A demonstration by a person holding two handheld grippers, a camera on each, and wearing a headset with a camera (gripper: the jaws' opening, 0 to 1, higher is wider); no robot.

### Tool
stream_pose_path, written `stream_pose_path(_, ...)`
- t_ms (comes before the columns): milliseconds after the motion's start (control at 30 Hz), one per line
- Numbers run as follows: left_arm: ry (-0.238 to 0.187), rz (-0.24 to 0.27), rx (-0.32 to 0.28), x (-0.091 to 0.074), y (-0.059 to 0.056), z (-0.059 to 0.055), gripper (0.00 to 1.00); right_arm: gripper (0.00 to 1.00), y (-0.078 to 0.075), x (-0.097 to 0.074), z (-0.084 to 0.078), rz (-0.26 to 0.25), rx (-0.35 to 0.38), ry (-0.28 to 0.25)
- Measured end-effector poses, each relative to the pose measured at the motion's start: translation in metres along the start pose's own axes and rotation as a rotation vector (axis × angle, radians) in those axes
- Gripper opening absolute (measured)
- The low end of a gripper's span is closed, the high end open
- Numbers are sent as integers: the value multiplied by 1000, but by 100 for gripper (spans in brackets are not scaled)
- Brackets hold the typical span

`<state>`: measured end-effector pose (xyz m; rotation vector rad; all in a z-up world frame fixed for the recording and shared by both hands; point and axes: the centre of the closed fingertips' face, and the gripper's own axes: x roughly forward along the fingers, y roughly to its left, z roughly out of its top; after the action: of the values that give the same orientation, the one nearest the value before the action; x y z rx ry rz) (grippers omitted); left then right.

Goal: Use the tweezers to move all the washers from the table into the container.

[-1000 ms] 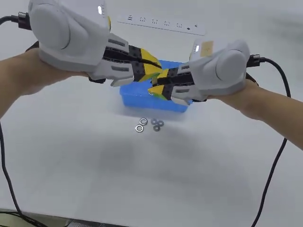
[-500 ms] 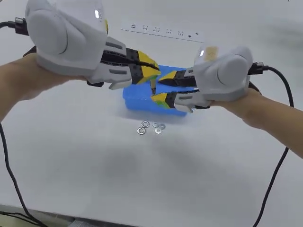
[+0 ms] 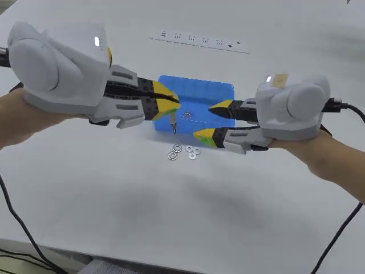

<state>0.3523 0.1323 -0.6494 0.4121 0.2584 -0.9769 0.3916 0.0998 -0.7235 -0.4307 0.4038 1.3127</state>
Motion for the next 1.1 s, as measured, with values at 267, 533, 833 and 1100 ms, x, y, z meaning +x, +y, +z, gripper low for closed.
stream_pose_path(267, 3, -13, -17, -1, -8, -9, 5, 56, 7, -20, -21, -21, 43, 5)
stream_pose_path(533, 6, -22, -32, 3, -14, -22, 5, 69, 27, -24, -47, 22, 93, 37)
stream_pose_path(833, 6, -45, -63, 11, -16, -35, 5, 88, 50, -18, -59, 97, 125, 47)
stream_pose_path(1100, 20, -61, -78, 18, -19, -40, 5, 99, 58, -14, -66, 128, 130, 67)
